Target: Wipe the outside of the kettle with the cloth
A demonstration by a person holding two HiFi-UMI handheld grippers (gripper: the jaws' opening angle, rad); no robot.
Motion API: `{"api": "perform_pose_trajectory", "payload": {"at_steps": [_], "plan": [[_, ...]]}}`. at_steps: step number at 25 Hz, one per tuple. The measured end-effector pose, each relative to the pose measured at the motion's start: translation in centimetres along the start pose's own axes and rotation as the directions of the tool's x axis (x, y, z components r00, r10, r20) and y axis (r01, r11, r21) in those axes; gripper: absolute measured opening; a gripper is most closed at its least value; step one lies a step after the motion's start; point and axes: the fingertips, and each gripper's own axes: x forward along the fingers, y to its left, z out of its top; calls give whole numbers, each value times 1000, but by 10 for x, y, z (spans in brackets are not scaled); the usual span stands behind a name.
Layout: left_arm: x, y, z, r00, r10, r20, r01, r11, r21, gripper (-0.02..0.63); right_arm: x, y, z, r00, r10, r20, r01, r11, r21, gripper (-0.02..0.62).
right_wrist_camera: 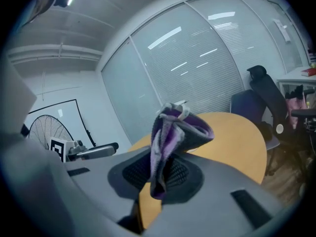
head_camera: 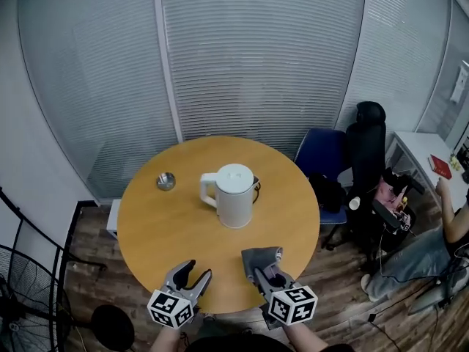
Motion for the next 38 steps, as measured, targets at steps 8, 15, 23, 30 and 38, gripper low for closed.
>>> {"api": "perform_pose_trajectory", "payload": {"at_steps": [8, 15, 23, 30, 38], "plan": [[48, 59, 22, 998, -62, -33, 63, 997, 41, 207, 50, -3, 18, 999, -51, 6, 51, 998, 36, 41], [83, 123, 51, 997, -75, -21, 77, 994, 78, 207, 96, 1, 34, 997, -74, 23, 72, 995, 64, 41], [140, 171, 63, 990, -128, -52, 134, 982, 132, 207, 138, 1, 50, 994, -103, 37, 100, 992, 80, 43], [191, 194, 59, 981, -163, -101, 179, 967, 181, 224, 164, 0, 60, 993, -110, 44, 105, 990, 95, 41], [225, 194, 62, 958, -254, -137, 281, 926, 251, 247, 181, 2, 74, 991, -110, 80, 99, 987, 130, 41]]}}
